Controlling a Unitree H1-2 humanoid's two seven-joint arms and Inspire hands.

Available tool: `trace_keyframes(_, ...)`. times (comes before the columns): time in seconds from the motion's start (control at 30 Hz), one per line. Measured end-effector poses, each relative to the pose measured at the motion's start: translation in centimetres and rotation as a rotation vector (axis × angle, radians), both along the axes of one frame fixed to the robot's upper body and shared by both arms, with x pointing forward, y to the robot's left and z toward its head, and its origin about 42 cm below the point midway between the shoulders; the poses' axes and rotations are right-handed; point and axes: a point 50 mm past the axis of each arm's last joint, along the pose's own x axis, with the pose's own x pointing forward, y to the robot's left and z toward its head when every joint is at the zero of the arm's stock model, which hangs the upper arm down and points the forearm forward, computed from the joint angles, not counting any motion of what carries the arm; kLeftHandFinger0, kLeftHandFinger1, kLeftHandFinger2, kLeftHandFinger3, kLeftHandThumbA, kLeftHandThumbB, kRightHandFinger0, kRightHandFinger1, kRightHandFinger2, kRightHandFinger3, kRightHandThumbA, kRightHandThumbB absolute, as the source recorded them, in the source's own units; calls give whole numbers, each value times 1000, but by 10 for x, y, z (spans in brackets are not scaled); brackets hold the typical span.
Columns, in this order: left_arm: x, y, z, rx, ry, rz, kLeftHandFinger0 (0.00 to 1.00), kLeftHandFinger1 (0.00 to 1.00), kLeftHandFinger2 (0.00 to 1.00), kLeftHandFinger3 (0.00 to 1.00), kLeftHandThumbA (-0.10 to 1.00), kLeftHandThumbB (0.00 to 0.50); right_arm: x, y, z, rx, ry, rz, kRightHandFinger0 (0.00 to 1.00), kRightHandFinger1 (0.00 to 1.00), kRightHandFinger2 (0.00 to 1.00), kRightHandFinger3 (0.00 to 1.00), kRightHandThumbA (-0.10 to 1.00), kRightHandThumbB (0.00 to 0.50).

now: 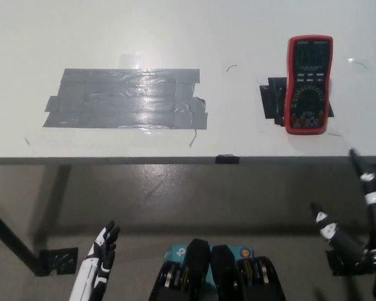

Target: The robot first picks the multimeter with right hand and then unfolds the black stand on the back of it using left hand

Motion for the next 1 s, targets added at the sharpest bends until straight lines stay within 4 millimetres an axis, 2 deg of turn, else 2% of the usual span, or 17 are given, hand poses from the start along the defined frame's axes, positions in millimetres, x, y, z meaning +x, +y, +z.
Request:
trace_keyframes(0.03, 0, -1, 2, 3, -8, -3, 1000, 1000, 1000, 1000, 1000, 135, 3, 1, 9, -3, -30, -6, 1000, 1000, 1000, 1000, 730, 245)
trace_keyframes(0.17, 3, -5, 10, 15, -40, -20, 1000, 1000, 1000, 1000, 1000, 157, 27, 1, 49, -18, -135, -38, 1000, 1000, 1000, 1000, 773, 243)
trace_keyframes(0.3, 12, -11, 16, 27, -66, -40, 1000, 1000, 1000, 1000, 1000, 185, 60, 4, 87, -37, -195, -75, 1000, 1000, 1000, 1000, 829, 307)
trace_keyframes(0.37, 16, -14, 18, 31, -77, -48, 1000, 1000, 1000, 1000, 1000, 195, 78, 5, 99, -34, -189, -95, 1000, 1000, 1000, 1000, 863, 341)
trace_keyframes(0.47, 21, -17, 19, 35, -82, -55, 1000, 1000, 1000, 1000, 1000, 192, 112, 8, 114, -37, -157, -131, 1000, 1000, 1000, 1000, 855, 382)
trace_keyframes(0.53, 22, -18, 17, 41, -81, -60, 1000, 1000, 1000, 1000, 1000, 195, 137, 11, 126, -34, -136, -158, 1000, 1000, 1000, 1000, 910, 443)
trace_keyframes(0.6, 21, -19, 15, 47, -76, -62, 1000, 1000, 1000, 1000, 1000, 207, 163, 11, 132, -25, -85, -184, 1000, 1000, 1000, 1000, 903, 419)
trace_keyframes(0.63, 21, -19, 14, 48, -75, -62, 1000, 1000, 1000, 1000, 1000, 209, 169, 11, 133, -22, -72, -191, 1000, 1000, 1000, 1000, 903, 417)
trace_keyframes(0.67, 21, -19, 12, 51, -69, -64, 1000, 1000, 1000, 1000, 1000, 210, 188, 12, 141, -15, -41, -209, 1000, 1000, 1000, 1000, 907, 417)
trace_keyframes(0.77, 18, -18, 8, 55, -60, -64, 1000, 1000, 1000, 1000, 1000, 207, 217, 13, 149, -4, 28, -245, 1000, 1000, 1000, 1000, 912, 426)
trace_keyframes(0.93, 15, -17, 5, 61, -53, -64, 1000, 1000, 1000, 1000, 1000, 214, 246, 19, 163, 19, 104, -282, 1000, 1000, 1000, 1000, 905, 426)
trace_keyframes(1.0, 13, -17, 4, 63, -49, -63, 1000, 1000, 1000, 1000, 1000, 208, 253, 23, 165, 27, 127, -286, 1000, 1000, 1000, 1000, 939, 448)
